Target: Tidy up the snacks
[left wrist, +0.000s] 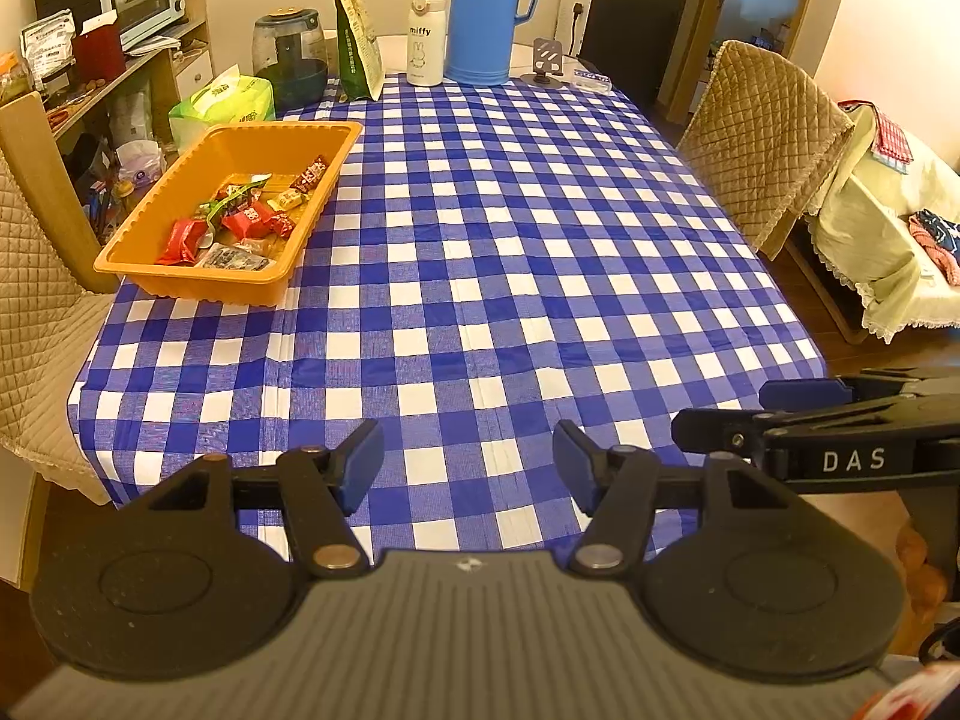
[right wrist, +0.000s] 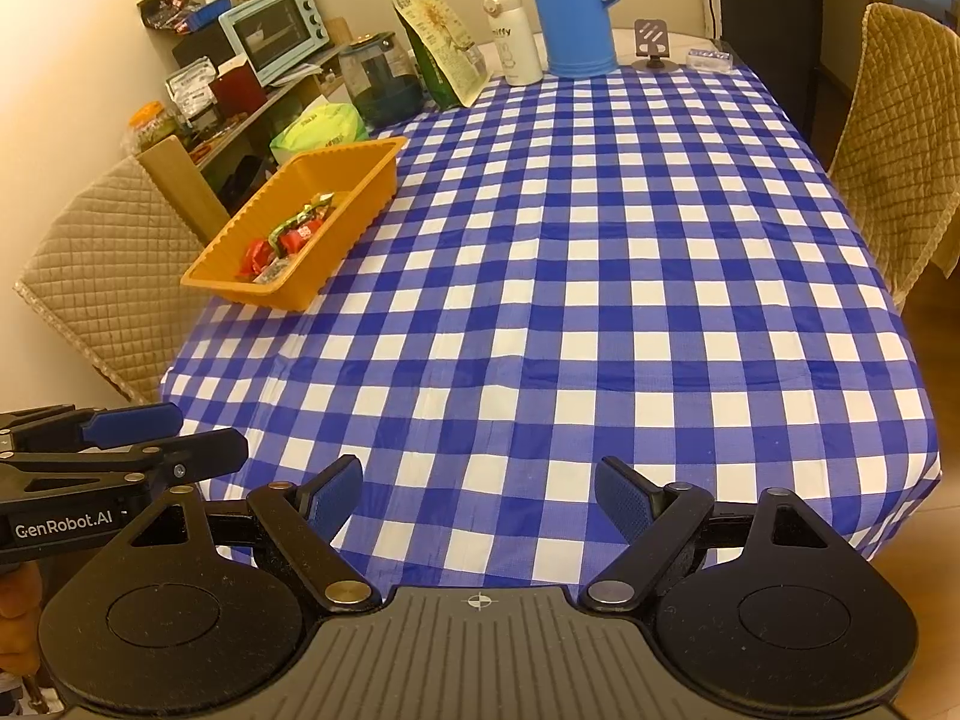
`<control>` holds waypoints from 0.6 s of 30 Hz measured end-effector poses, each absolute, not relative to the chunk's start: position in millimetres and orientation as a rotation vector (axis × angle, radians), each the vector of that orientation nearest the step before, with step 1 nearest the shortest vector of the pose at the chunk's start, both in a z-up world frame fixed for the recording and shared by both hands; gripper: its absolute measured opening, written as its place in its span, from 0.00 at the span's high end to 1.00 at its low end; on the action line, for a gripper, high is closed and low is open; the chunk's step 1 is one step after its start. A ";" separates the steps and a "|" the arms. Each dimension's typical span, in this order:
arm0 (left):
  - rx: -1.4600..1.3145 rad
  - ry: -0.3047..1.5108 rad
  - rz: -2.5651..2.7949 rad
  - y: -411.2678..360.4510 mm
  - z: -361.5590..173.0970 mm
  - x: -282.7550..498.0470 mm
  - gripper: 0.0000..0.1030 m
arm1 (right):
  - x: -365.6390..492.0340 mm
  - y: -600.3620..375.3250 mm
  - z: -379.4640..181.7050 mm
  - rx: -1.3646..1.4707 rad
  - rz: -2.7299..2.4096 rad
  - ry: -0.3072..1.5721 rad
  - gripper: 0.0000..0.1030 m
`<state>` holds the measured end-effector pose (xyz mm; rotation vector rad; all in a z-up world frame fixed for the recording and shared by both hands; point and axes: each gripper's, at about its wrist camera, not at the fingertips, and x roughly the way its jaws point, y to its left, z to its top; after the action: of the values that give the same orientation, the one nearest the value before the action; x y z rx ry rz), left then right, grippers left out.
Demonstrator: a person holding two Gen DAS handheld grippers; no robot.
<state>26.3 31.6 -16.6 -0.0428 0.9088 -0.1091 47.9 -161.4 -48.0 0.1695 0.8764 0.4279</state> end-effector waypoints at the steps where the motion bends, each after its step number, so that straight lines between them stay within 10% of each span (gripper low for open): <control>1: -0.043 0.908 -0.110 32.0 -16.7 26.3 0.42 | 47.9 -161.3 -47.8 0.169 0.429 0.877 0.18; 18: -0.043 0.909 -0.110 32.6 -17.0 28.7 0.42 | 49.2 -158.7 -47.8 0.167 0.430 0.878 0.18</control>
<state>28.7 32.6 -17.0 -0.0429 0.9088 -0.1099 49.2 -158.7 -47.8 0.1670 0.8785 0.4303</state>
